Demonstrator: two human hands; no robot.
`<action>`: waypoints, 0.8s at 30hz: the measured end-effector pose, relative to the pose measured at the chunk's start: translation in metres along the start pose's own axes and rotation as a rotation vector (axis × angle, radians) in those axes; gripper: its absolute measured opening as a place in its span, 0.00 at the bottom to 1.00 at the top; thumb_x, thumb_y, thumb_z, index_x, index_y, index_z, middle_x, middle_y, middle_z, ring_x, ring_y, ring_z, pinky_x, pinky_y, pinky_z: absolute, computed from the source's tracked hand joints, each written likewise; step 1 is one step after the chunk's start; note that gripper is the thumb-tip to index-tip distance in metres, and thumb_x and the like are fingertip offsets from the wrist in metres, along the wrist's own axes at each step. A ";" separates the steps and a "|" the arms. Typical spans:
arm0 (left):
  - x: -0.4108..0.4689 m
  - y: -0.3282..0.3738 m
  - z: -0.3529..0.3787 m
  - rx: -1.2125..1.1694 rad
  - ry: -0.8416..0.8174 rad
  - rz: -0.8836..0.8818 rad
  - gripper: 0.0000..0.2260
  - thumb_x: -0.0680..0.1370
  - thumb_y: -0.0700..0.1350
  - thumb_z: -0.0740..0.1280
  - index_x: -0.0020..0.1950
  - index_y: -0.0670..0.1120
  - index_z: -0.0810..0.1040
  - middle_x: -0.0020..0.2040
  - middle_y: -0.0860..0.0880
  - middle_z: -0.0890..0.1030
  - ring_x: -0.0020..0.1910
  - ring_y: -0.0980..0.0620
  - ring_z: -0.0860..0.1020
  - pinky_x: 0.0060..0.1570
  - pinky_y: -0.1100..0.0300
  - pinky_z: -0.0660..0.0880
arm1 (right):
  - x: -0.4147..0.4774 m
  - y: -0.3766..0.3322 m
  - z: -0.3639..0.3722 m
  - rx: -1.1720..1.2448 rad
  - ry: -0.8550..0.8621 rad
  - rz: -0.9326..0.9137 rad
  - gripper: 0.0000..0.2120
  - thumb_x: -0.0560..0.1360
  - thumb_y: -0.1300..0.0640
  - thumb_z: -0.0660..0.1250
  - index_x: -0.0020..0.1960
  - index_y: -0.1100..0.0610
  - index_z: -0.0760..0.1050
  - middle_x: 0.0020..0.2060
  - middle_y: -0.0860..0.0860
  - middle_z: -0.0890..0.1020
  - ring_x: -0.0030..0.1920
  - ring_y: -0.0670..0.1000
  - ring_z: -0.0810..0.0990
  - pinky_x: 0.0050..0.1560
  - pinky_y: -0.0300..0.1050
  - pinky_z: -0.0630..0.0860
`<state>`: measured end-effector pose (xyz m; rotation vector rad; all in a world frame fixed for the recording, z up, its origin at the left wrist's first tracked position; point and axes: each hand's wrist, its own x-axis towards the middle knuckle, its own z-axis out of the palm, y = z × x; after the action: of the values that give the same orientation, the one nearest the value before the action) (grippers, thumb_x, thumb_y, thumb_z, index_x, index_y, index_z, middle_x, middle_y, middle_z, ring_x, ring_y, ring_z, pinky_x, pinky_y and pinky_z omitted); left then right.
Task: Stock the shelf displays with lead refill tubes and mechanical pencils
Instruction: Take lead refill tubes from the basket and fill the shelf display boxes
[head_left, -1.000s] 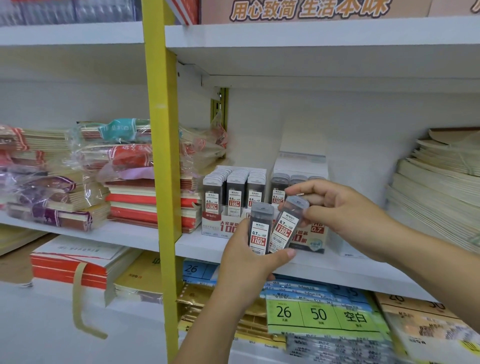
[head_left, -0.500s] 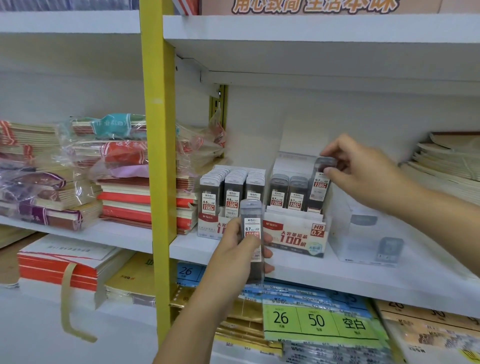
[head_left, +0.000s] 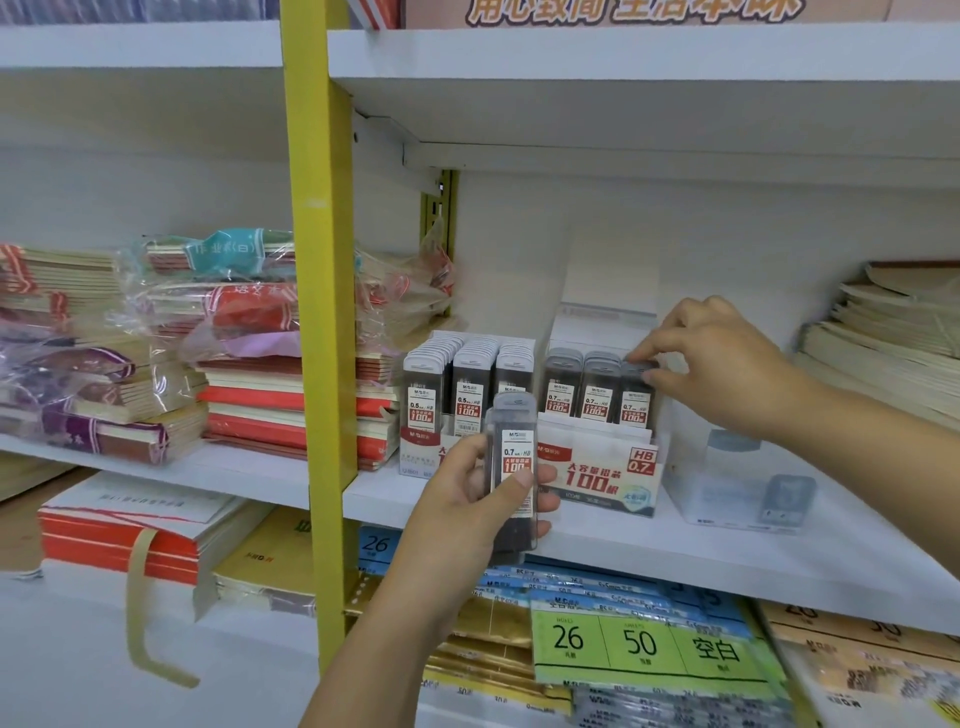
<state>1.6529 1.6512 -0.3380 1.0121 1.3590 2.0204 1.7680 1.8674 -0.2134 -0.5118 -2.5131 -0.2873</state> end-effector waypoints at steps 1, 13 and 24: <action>0.000 0.000 0.000 0.015 -0.003 0.004 0.11 0.81 0.42 0.67 0.62 0.50 0.77 0.52 0.49 0.87 0.49 0.50 0.86 0.43 0.58 0.82 | -0.001 -0.001 -0.002 -0.038 0.015 0.004 0.11 0.76 0.50 0.67 0.58 0.46 0.80 0.47 0.46 0.71 0.55 0.49 0.66 0.51 0.45 0.65; -0.005 0.003 0.003 0.035 -0.010 0.009 0.09 0.78 0.51 0.69 0.58 0.56 0.80 0.51 0.49 0.87 0.46 0.51 0.86 0.40 0.62 0.80 | -0.040 -0.087 0.000 1.004 -0.118 0.227 0.07 0.73 0.52 0.72 0.51 0.50 0.79 0.35 0.47 0.85 0.32 0.44 0.82 0.30 0.36 0.74; -0.005 0.006 -0.013 -0.034 0.136 -0.010 0.12 0.83 0.41 0.64 0.51 0.58 0.83 0.49 0.49 0.86 0.47 0.50 0.86 0.44 0.56 0.82 | 0.000 -0.062 0.002 0.335 0.165 -0.037 0.08 0.76 0.49 0.66 0.52 0.43 0.68 0.39 0.38 0.77 0.39 0.36 0.76 0.36 0.37 0.71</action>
<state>1.6457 1.6378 -0.3368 0.8646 1.3898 2.1309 1.7408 1.8119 -0.2207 -0.2942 -2.3455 0.0761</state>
